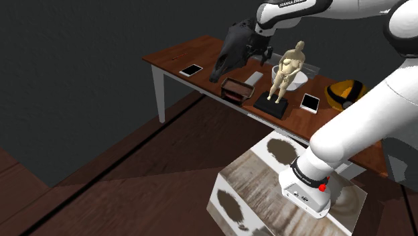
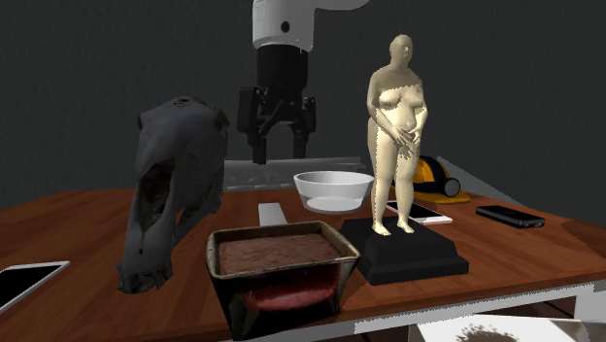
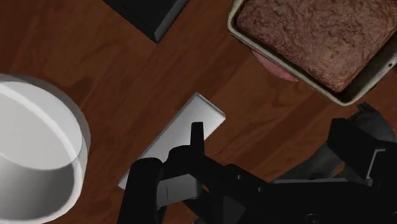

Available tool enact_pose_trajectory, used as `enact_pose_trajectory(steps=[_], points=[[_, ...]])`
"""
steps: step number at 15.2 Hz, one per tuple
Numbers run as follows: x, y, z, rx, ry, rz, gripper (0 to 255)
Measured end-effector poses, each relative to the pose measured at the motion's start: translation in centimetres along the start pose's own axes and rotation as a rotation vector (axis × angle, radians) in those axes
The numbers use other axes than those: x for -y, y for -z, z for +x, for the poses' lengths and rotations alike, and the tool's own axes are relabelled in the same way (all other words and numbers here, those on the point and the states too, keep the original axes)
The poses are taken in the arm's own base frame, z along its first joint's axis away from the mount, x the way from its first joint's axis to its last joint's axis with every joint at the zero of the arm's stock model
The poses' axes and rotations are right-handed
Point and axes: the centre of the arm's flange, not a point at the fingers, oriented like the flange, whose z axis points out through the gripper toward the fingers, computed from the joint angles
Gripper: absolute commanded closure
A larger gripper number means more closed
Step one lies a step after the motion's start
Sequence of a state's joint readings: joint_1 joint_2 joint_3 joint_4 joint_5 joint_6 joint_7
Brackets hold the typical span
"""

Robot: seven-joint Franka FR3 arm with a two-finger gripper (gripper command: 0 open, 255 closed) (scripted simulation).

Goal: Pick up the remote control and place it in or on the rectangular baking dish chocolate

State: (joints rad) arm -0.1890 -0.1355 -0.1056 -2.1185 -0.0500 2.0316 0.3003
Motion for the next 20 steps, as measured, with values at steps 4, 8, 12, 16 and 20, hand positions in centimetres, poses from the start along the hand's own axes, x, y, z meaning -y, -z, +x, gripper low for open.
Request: enact_pose_trajectory(steps=[4,8,12,16,20], points=[[-2.2,-2.7,4.1,0.015,-0.144,-0.005,0],[-4.3,-6.1,7.6,0.030,-0.288,-0.011,0],[-7.6,-9.1,10.6,0.044,-0.432,-0.016,0],[-9.8,-12.0,12.5,0.054,-0.522,-0.019,0],[-9.9,-14.0,12.5,0.054,-0.529,-0.019,0]])
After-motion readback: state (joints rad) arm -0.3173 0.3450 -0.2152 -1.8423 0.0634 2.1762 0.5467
